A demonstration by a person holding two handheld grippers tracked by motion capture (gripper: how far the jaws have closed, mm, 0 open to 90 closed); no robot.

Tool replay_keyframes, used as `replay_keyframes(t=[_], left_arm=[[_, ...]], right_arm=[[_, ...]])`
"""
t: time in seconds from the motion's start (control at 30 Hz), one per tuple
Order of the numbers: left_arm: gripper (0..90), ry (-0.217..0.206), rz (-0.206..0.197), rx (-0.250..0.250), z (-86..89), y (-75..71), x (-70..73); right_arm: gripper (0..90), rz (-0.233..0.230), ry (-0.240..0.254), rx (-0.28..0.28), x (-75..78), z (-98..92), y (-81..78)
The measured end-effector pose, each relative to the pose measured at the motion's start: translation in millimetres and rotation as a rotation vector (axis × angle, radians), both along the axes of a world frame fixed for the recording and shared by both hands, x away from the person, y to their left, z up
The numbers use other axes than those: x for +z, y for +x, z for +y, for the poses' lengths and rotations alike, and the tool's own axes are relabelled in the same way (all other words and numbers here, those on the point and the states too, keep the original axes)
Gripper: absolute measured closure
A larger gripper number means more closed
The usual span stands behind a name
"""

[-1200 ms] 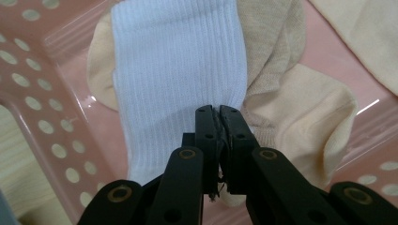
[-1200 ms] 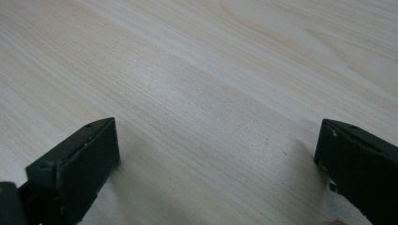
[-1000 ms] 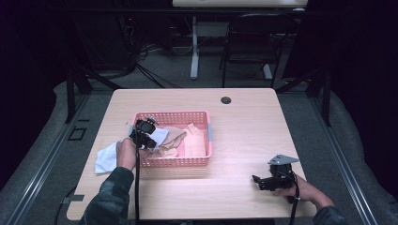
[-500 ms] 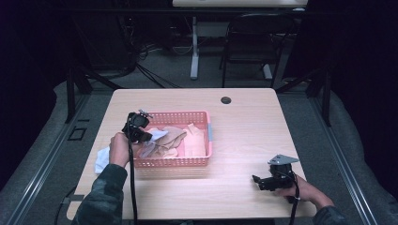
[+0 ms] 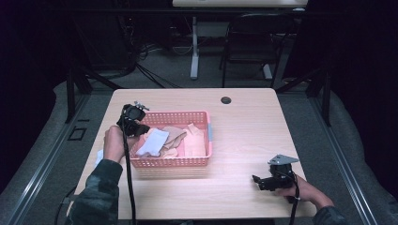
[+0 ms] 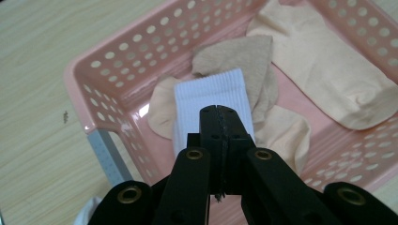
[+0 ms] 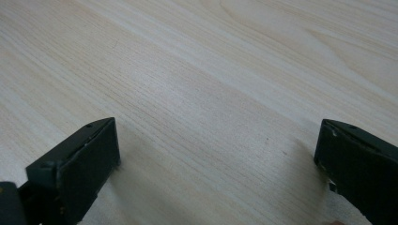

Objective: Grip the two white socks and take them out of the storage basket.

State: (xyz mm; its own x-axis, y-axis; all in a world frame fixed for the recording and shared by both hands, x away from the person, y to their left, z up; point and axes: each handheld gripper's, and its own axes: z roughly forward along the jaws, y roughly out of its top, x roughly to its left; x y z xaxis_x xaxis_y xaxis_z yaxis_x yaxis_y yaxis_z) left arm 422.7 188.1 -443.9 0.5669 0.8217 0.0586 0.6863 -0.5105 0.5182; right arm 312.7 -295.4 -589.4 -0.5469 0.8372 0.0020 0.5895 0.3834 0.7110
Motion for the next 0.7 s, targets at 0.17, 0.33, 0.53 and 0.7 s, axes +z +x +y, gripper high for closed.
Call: replay_keyframes(t=[0.17, 0.33, 0.53, 0.7], left_arm=[[71.7, -0.007, 0.086, -0.017, -6.4, 5.9, -25.1], [43.6, 0.02, 0.153, -0.018, -20.0, 10.7, -50.9], [30.6, 0.071, 0.175, 0.0, -29.7, 14.2, -66.3], [35.0, 0.121, 0.187, 0.019, -28.9, 17.2, -72.2]], right_arm=[[0.0, 0.0, 0.0, 0.0, 0.0, 0.0, 0.0], [0.0, 0.0, 0.0, 0.0, 0.0, 0.0, 0.0], [0.0, 0.0, 0.0, 0.0, 0.0, 0.0, 0.0], [0.0, 0.0, 0.0, 0.0, 0.0, 0.0, 0.0]])
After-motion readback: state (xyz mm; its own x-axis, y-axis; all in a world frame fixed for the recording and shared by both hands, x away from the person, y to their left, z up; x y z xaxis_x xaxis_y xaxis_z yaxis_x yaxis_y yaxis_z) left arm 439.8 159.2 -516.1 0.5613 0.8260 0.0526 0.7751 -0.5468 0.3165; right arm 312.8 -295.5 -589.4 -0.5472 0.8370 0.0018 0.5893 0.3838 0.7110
